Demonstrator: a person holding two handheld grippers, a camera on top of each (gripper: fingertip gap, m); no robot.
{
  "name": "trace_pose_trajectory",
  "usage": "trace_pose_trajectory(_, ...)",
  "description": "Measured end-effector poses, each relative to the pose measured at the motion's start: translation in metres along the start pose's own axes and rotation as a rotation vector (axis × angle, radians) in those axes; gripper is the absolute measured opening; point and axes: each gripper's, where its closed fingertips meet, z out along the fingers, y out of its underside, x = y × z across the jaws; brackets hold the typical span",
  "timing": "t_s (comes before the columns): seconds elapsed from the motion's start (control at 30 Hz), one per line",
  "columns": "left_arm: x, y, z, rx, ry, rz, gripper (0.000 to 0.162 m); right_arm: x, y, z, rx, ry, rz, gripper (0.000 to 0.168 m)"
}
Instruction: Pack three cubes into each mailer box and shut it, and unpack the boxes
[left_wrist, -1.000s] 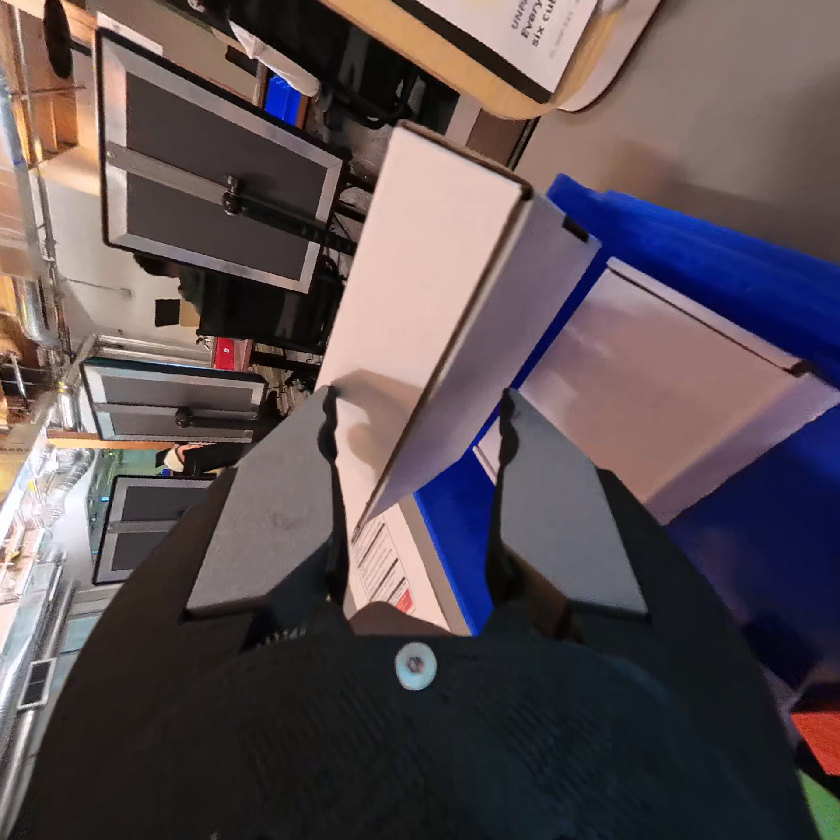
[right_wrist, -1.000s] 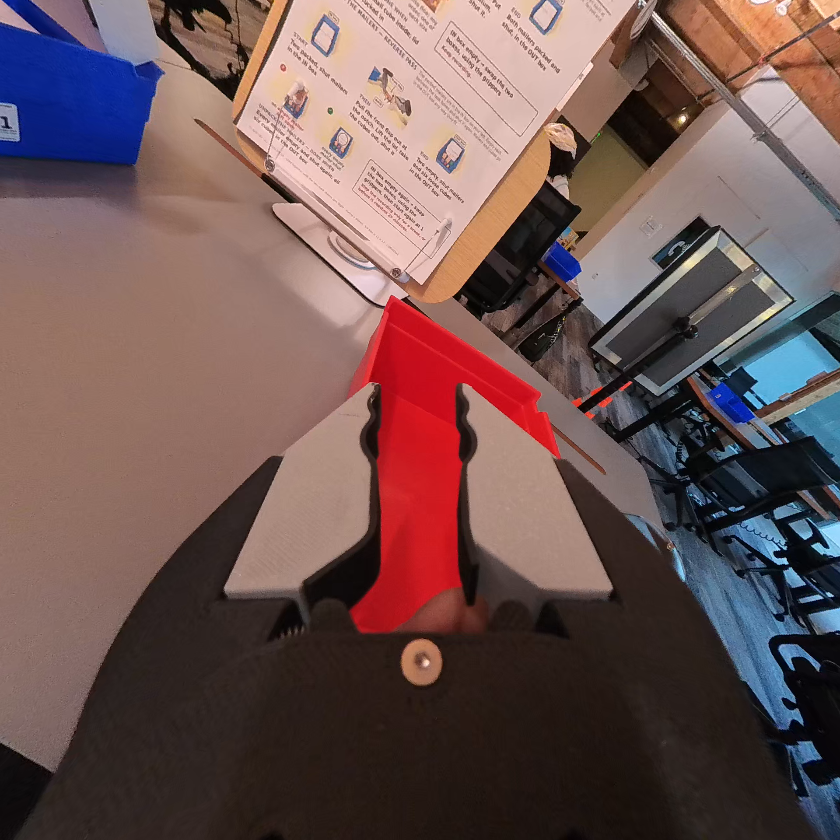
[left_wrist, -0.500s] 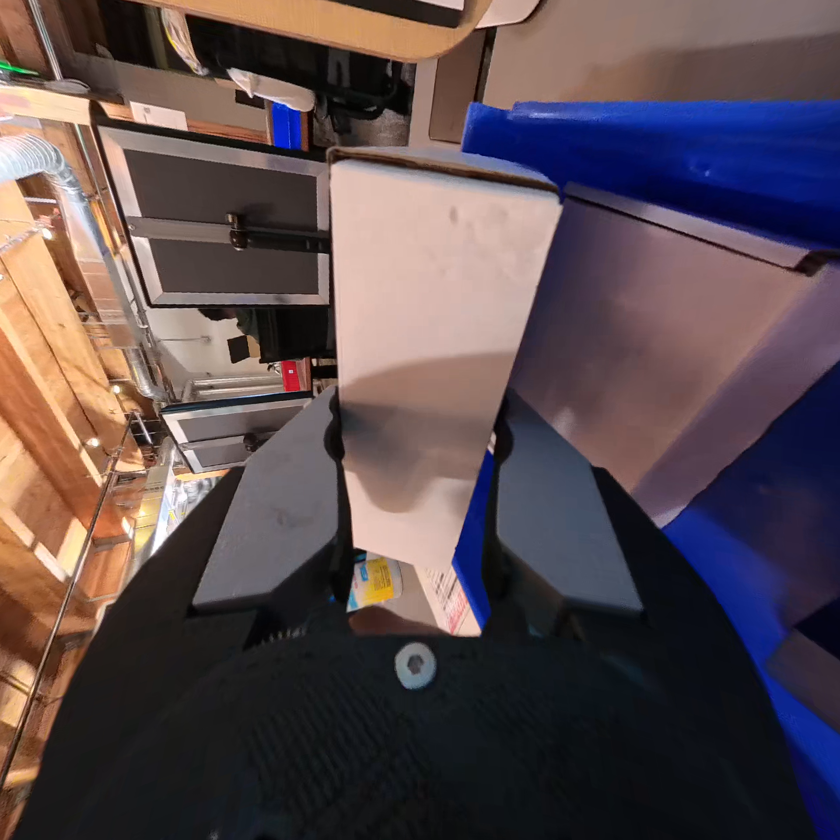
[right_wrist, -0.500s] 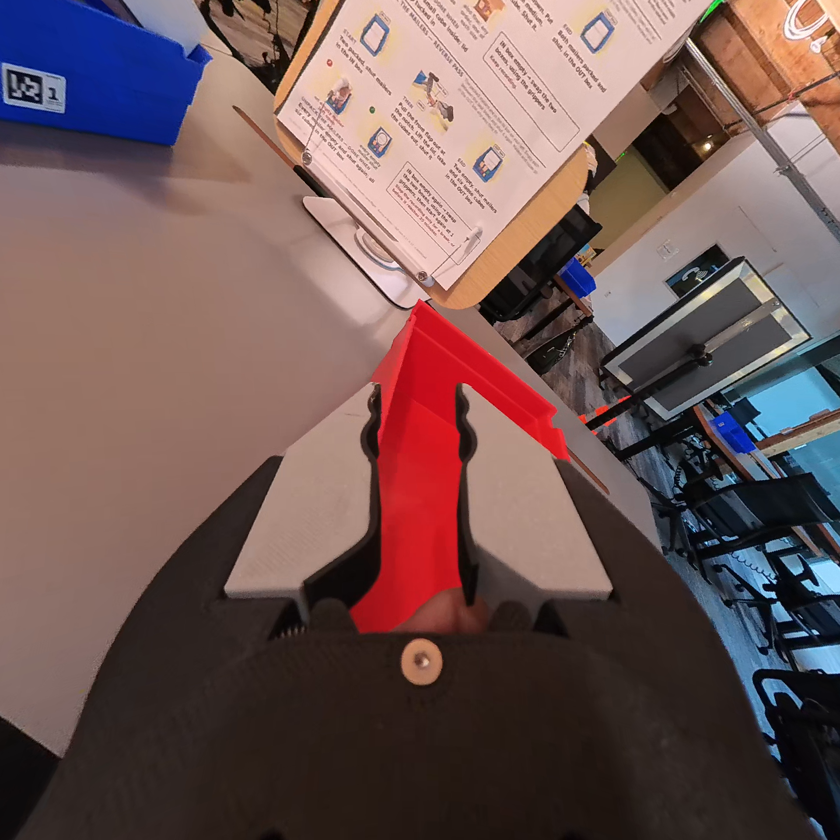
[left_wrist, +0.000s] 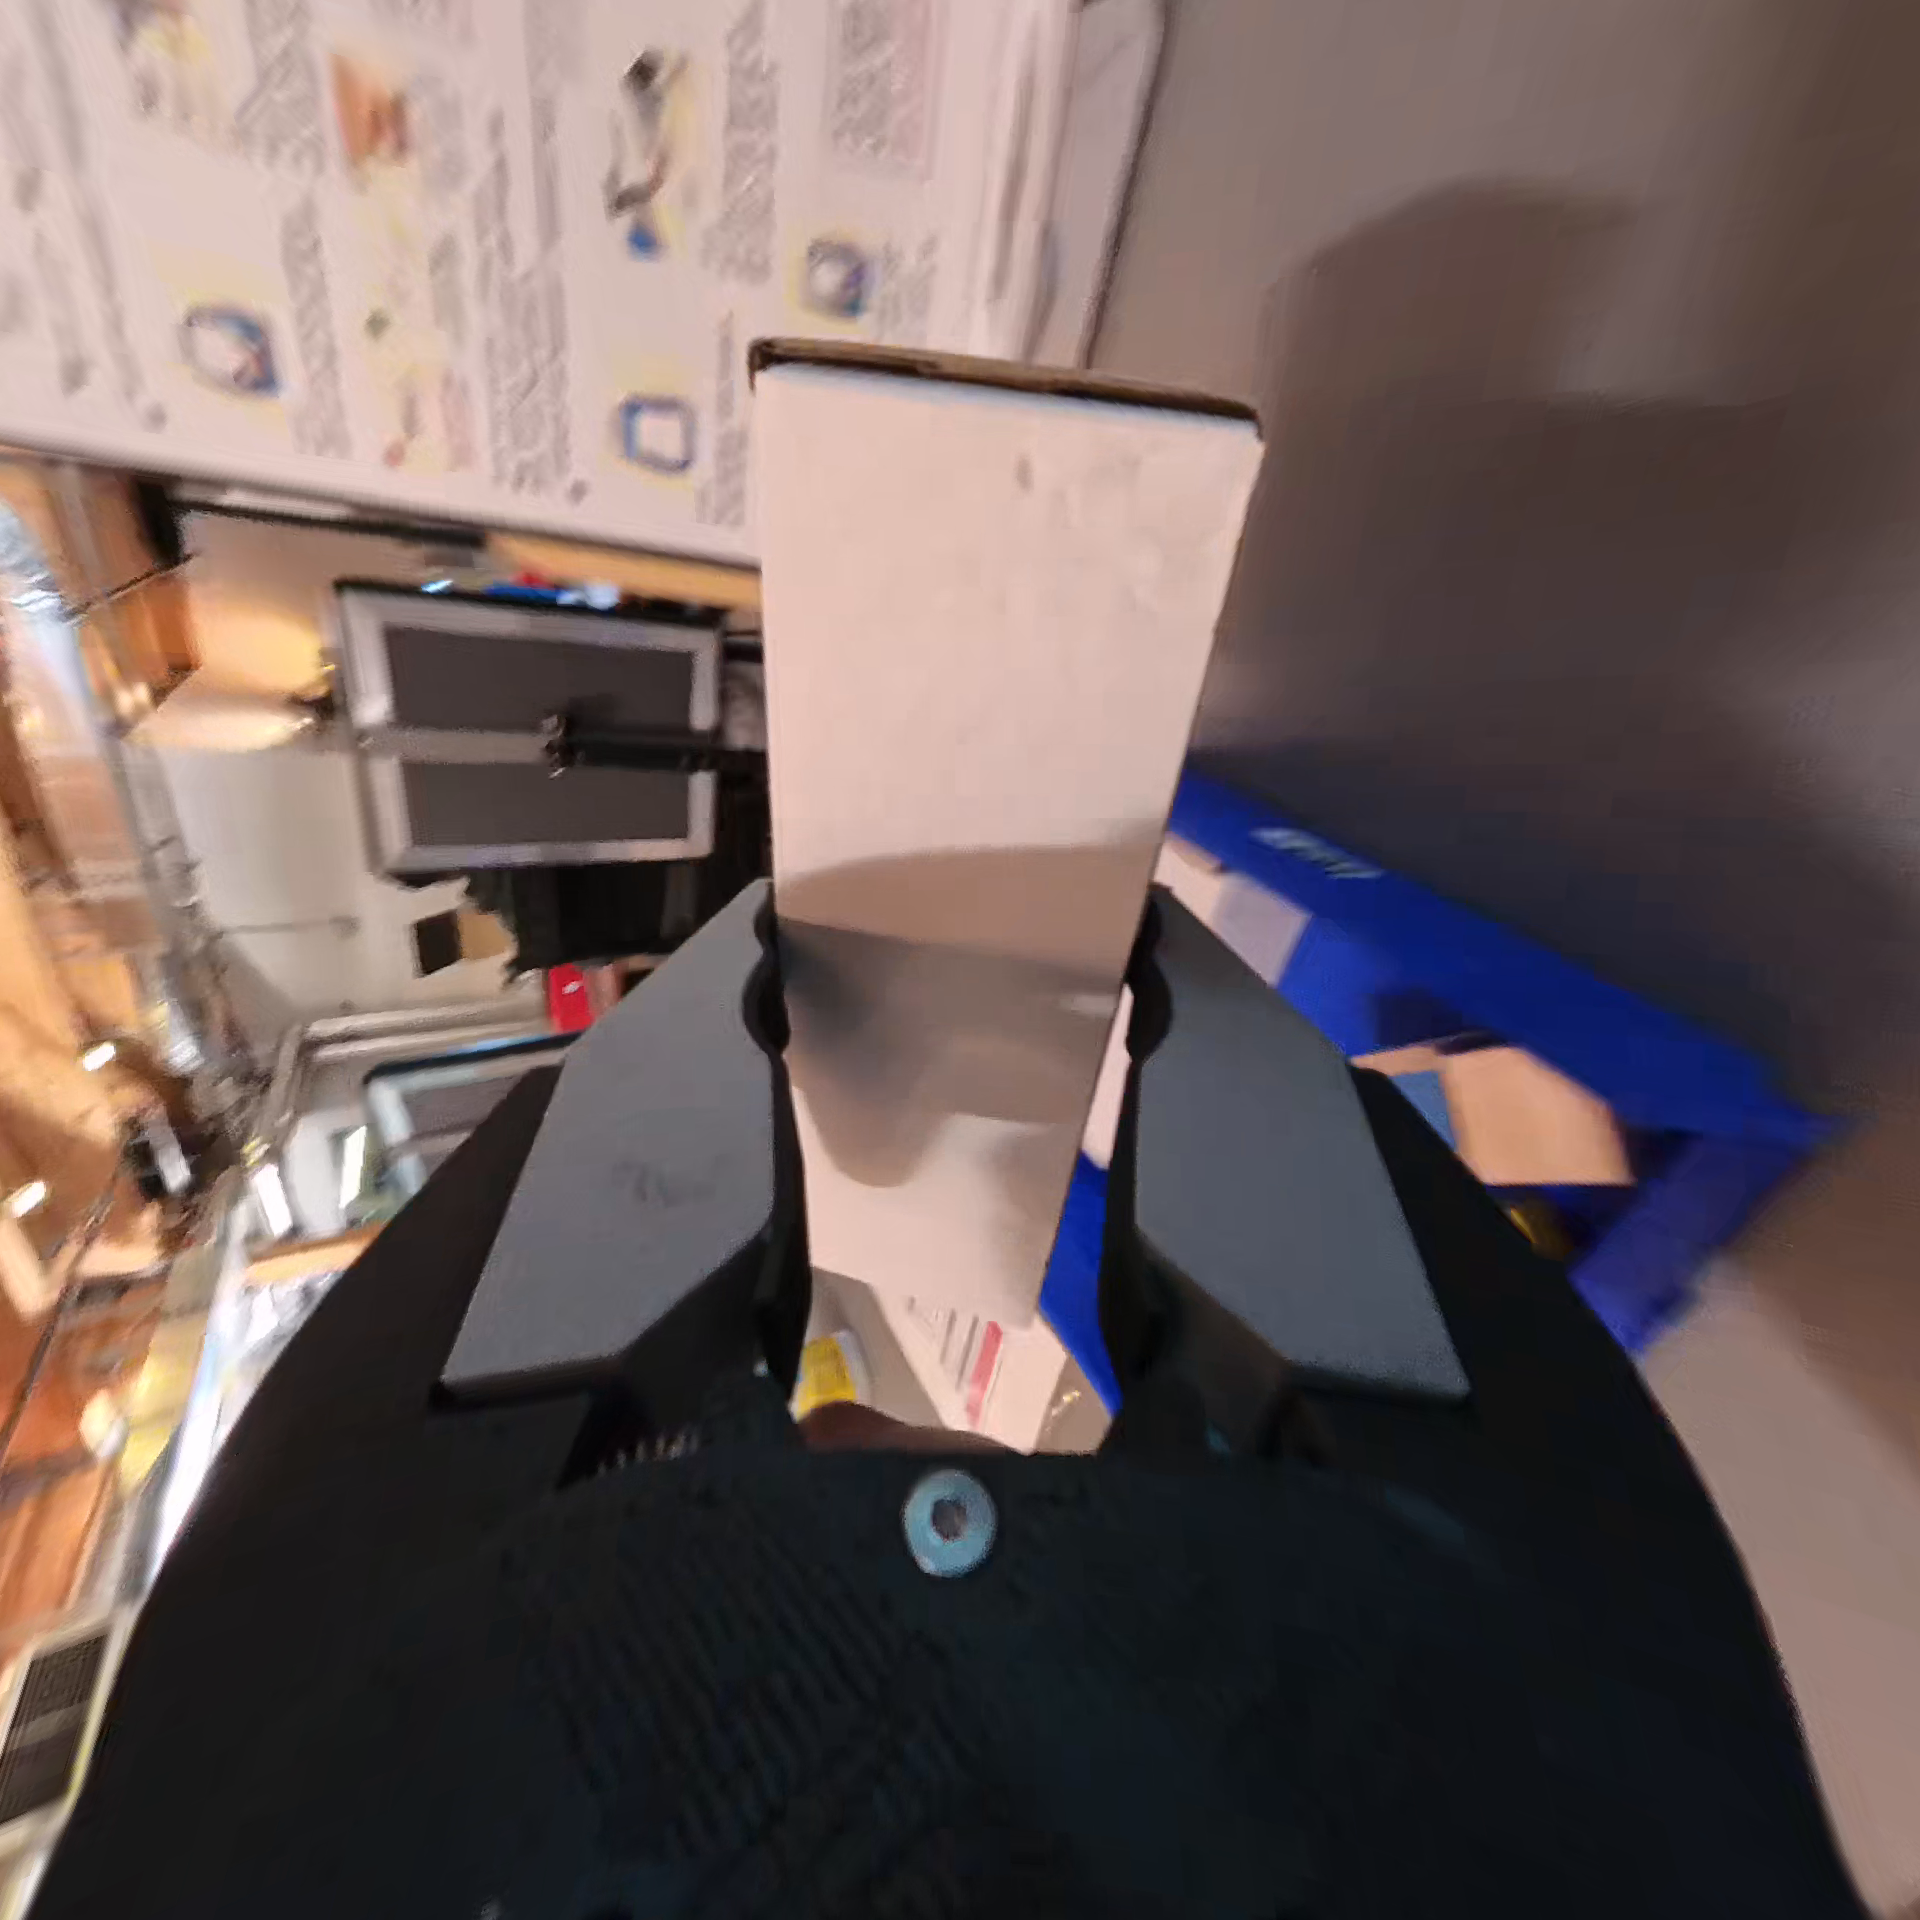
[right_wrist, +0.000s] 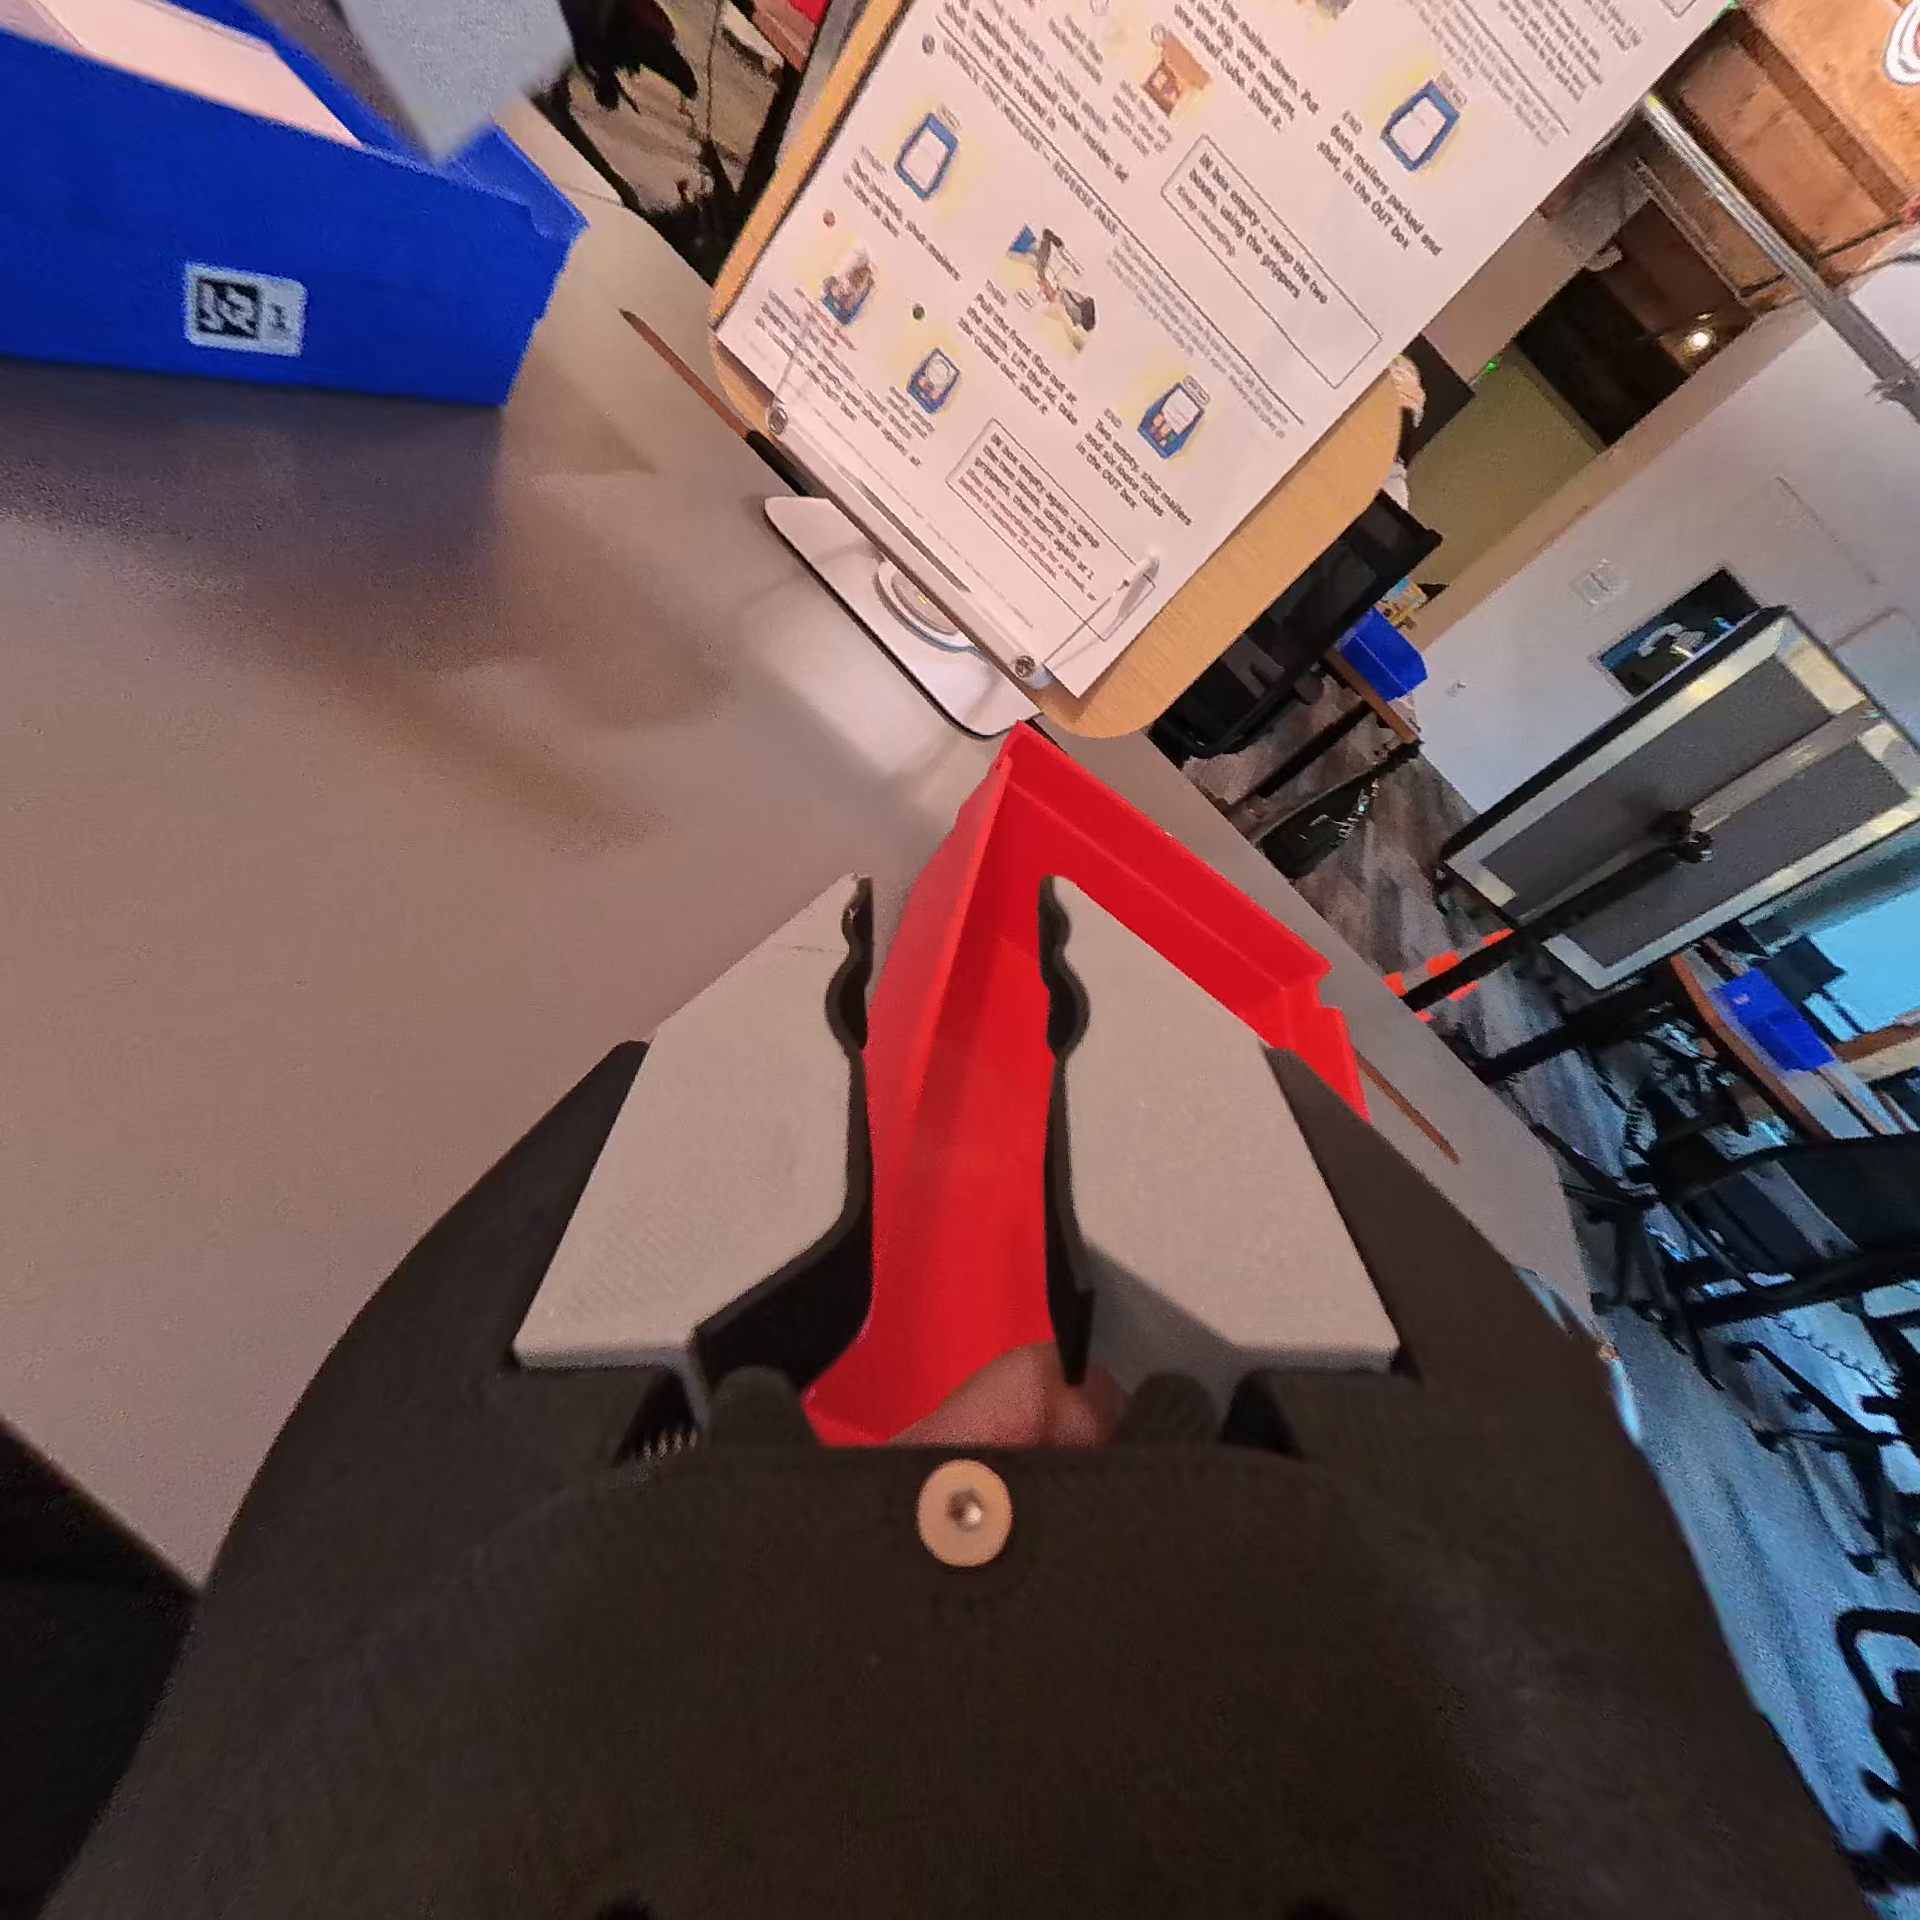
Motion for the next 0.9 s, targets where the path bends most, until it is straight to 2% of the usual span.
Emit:
trace_pose_trajectory(0.03, 0.011, -0.016, -0.008, 0.014, 0.078, 0.010, 0.064, -0.002, -0.002, -0.002, 0.009, -0.013, 0.011, 0.029)
trace_pose_trajectory(0.13, 0.060, -0.066, -0.025, 0.086, 0.353, 0.032, 0.064, -0.003, -0.006, -0.009, 0.024, -0.039, 0.043, 0.029)
trace_pose_trajectory(0.2, 0.089, -0.093, -0.027, 0.111, 0.468, 0.046, 0.065, -0.002, -0.006, -0.012, 0.027, -0.052, 0.060, 0.029)
trace_pose_trajectory(0.33, 0.147, -0.122, -0.008, 0.068, 0.645, 0.044, 0.065, -0.006, -0.007, -0.019, 0.036, -0.093, 0.097, 0.029)
trace_pose_trajectory(0.43, 0.177, -0.131, 0.011, 0.048, 0.701, 0.021, 0.065, -0.010, -0.003, -0.020, 0.020, -0.126, 0.100, 0.030)
trace_pose_trajectory(0.53, 0.182, -0.138, 0.021, 0.076, 0.665, -0.051, 0.066, -0.009, 0.002, -0.019, 0.008, -0.136, 0.099, 0.030)
trace_pose_trajectory(0.67, 0.154, -0.137, 0.008, 0.205, 0.482, -0.199, 0.071, -0.013, 0.003, -0.015, 0.022, -0.190, 0.136, 0.030)
trace_pose_trajectory(0.83, 0.121, -0.099, -0.019, 0.354, 0.214, -0.497, 0.073, -0.023, -0.001, -0.009, 0.043, -0.272, 0.222, 0.030)
trace_pose_trajectory(0.9, 0.124, -0.081, -0.016, 0.355, 0.190, -0.628, 0.074, -0.025, -0.005, -0.008, 0.055, -0.284, 0.251, 0.030)
